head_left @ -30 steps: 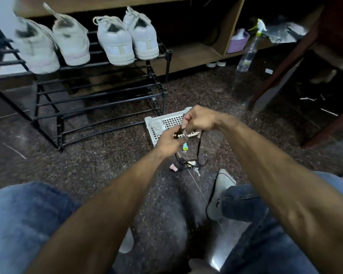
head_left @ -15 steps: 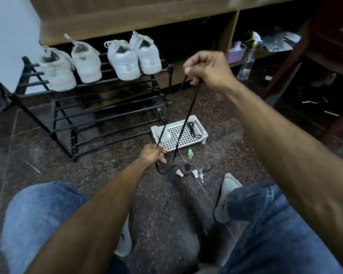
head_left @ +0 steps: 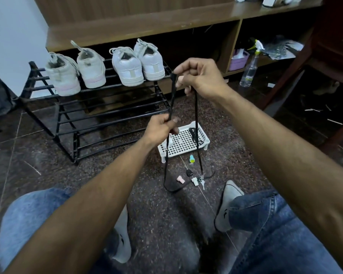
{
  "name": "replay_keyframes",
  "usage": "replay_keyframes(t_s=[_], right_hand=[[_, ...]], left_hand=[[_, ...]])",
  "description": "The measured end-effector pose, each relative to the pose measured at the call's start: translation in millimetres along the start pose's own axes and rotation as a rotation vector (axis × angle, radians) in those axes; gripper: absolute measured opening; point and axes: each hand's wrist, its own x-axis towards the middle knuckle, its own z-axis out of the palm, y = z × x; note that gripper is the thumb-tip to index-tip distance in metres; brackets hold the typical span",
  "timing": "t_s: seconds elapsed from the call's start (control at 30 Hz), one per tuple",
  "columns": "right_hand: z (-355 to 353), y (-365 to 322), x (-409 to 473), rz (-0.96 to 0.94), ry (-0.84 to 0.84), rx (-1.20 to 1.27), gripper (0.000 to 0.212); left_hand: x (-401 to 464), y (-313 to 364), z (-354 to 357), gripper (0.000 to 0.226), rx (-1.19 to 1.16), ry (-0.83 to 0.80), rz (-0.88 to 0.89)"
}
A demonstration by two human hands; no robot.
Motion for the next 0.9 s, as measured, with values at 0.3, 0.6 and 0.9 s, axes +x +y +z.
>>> replay_keyframes(t_s=[0.3, 0.6, 0.9], right_hand=[[-31, 26, 0, 0.194, 0.454, 0.131, 0.019], [-18, 123, -22, 0.546, 0.219, -0.285, 0.023], [18, 125, -51, 0.406, -0.218, -0.229, 0.046]], left_hand=[[9, -23, -38, 0.022, 0.057, -0.029, -0.14], [-5, -13, -35, 0.026, 0.127, -0.104, -0.112], [6, 39, -13, 0.023, 0.228, -0.155, 0.078]])
